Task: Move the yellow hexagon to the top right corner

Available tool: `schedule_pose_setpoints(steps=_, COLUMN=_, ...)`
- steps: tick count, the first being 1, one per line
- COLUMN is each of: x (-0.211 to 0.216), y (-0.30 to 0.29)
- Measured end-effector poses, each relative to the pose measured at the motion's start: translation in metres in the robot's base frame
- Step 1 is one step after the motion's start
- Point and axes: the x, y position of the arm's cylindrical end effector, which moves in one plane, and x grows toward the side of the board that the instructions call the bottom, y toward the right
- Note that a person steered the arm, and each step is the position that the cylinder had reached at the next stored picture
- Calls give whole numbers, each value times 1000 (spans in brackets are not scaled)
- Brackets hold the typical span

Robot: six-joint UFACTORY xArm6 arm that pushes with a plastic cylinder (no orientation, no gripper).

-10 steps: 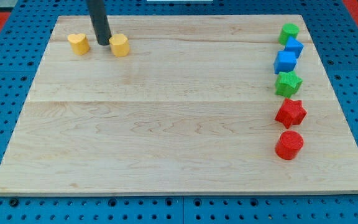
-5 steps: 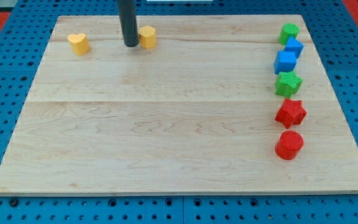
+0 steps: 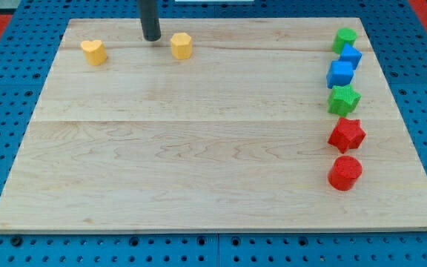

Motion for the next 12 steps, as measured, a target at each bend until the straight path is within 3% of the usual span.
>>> schedule_pose_setpoints(steps=1, x=24, y=19)
schedule_pose_setpoints(steps=3, x=-1, y=120)
schedule_pose_setpoints(steps=5, x=-17, y=103)
schedule_pose_setpoints(steps=12, x=-19, y=239)
